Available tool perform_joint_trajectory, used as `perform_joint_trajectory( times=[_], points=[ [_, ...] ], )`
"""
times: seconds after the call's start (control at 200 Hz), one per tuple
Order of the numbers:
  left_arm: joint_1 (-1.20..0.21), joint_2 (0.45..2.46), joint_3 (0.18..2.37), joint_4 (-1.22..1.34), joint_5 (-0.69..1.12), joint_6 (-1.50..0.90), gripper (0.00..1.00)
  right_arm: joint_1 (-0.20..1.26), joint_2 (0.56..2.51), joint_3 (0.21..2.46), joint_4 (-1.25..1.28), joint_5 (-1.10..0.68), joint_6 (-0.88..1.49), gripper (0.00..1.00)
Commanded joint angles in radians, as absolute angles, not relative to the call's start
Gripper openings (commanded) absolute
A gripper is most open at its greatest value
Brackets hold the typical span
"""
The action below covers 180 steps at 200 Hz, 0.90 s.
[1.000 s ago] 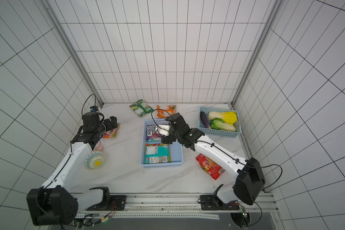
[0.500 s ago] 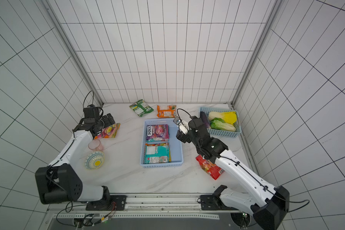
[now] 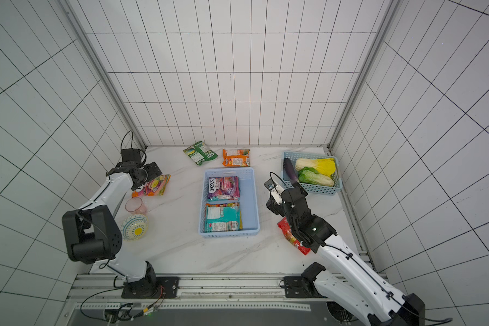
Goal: Put the candies in the basket
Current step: Pick up the candy at the center of the board.
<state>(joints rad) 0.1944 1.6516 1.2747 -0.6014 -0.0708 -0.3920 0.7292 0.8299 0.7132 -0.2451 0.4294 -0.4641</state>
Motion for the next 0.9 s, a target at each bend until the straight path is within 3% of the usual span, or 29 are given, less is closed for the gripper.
perform_joint_trajectory(
  times=[0.0, 0.894],
  points=[
    [0.214, 1.697, 1.325, -0.630, -0.055, -0.417, 0.98, 0.746, 0.772, 0.650, -0.127, 0.449, -0.486, 0.99],
    [0.293, 2.042, 1.471, -0.733, 0.028, -0.454, 0.97, 0.739, 0.730, 0.561, 0.016, 0.437, -0.536, 0.99]
  ],
)
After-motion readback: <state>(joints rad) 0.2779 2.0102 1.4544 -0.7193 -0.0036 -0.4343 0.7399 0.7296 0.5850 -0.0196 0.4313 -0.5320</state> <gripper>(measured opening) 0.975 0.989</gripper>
